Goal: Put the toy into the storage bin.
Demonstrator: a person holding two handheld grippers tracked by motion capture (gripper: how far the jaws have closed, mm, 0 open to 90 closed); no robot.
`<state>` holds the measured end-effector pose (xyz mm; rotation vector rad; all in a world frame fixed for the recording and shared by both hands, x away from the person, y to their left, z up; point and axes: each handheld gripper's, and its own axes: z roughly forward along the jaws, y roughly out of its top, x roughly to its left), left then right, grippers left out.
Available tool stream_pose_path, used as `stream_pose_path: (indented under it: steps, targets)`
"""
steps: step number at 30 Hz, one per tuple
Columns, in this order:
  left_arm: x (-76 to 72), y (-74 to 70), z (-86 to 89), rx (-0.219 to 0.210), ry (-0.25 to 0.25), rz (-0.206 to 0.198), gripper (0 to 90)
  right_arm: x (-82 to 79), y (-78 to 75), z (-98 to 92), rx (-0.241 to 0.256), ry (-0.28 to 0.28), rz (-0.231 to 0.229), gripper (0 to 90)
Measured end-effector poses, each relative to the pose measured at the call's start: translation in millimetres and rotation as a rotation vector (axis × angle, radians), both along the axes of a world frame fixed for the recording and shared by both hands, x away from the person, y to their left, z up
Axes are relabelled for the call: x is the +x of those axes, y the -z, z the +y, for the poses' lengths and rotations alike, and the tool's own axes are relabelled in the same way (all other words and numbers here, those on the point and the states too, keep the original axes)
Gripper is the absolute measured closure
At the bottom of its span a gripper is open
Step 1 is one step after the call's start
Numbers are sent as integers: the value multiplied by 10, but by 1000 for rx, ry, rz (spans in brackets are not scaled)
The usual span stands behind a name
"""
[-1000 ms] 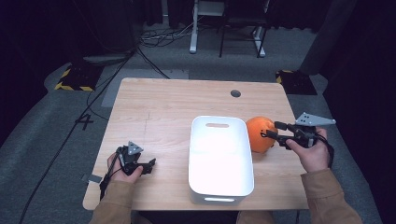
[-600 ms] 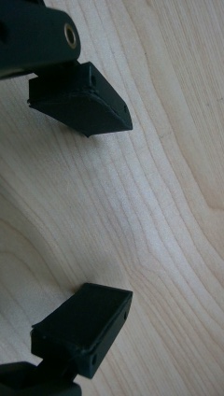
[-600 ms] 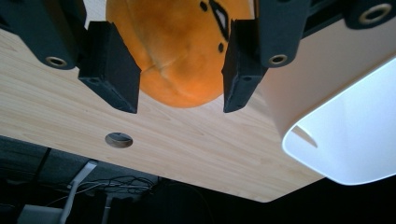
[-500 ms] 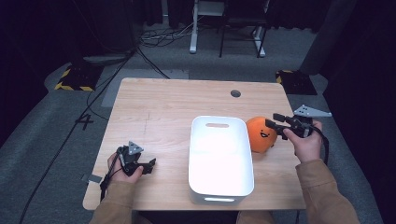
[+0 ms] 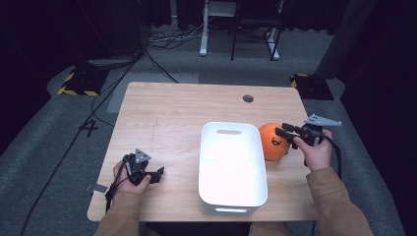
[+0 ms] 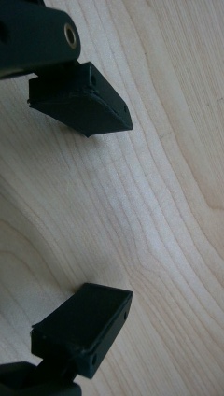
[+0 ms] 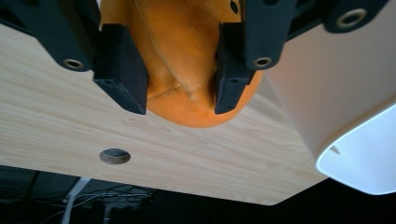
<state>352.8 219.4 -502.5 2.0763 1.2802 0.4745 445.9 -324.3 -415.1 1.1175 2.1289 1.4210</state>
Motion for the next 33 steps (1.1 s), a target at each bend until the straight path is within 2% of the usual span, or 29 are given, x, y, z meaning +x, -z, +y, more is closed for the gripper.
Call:
stream_pose_path:
  steps: [4, 7, 9, 23, 33]
  targets:
    - [0, 1, 0, -2, 1, -1, 170, -36, -34, 36, -25, -20, -14, 749]
    - [0, 0, 0, 0, 0, 0, 171, -64, -84, 41, -33, -31, -29, 799]
    - [0, 0, 0, 0, 0, 0, 170, -84, -131, 42, -43, -38, -45, 808]
    - [0, 0, 0, 0, 0, 0, 170, -205, -557, -103, -88, -73, -77, 808]
    - [2, -3, -4, -1, 0, 4, 167, -300, -795, -147, -90, -91, -115, 809]
